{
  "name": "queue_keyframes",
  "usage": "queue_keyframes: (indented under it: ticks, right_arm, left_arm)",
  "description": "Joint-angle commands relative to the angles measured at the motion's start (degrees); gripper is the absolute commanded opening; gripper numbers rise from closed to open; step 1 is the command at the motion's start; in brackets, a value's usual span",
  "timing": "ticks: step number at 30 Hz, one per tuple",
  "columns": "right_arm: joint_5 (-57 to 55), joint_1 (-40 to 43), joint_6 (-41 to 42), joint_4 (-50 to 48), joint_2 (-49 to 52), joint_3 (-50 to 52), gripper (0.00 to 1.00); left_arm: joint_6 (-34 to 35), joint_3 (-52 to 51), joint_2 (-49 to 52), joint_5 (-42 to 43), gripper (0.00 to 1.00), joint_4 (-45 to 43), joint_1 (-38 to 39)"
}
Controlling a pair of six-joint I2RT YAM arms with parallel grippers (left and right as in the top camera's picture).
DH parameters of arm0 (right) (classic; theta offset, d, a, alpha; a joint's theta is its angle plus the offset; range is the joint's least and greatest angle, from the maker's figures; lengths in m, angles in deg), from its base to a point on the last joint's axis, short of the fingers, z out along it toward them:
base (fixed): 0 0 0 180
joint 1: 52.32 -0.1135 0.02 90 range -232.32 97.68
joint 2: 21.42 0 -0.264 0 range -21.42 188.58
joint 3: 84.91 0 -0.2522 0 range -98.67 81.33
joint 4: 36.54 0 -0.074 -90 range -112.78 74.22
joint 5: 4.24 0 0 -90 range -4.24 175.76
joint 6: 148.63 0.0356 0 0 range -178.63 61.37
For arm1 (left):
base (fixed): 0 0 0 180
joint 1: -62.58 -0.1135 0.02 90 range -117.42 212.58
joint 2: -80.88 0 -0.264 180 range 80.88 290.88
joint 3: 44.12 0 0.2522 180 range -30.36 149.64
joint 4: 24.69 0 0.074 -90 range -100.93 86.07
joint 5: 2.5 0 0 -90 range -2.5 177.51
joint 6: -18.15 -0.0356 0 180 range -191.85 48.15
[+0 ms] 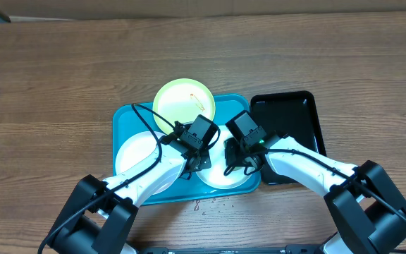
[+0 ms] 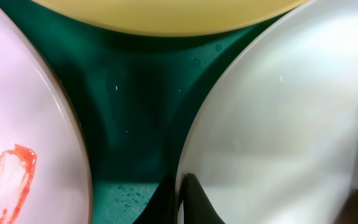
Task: Clean dirty plates on tray and stack at the side
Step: 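Scrub the white plate with the sponge while the left gripper holds it, then return the sponge to the black tray with the right gripper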
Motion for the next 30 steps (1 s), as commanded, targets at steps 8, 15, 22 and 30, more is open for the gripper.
queue_keyframes:
  ticks: [8,15,22,30]
  right_arm:
    - [14.4,-0.7,4.5,-8.1,2.4,5.2,0.04]
    - [18.5,3.1,0.7,-6.2,-6.6,2.6,0.04]
    - [16.4,7.9,-3.3,-0.9,-11.9,2.7,0.04]
    - [12.7,8.3,-5.4,0.0,-9.7,5.3,0.04]
  left_arm:
    - [0.5,-0.4,0.5,2.3,0.04,-0.2,0.3]
    - [0.5,-0.4,0.5,2.3,0.04,0.0,0.3]
    - [0.5,-0.4,0.5,2.3,0.04,0.0,0.3]
    - [0.5,-0.4,0.5,2.3,0.04,0.0,0.3]
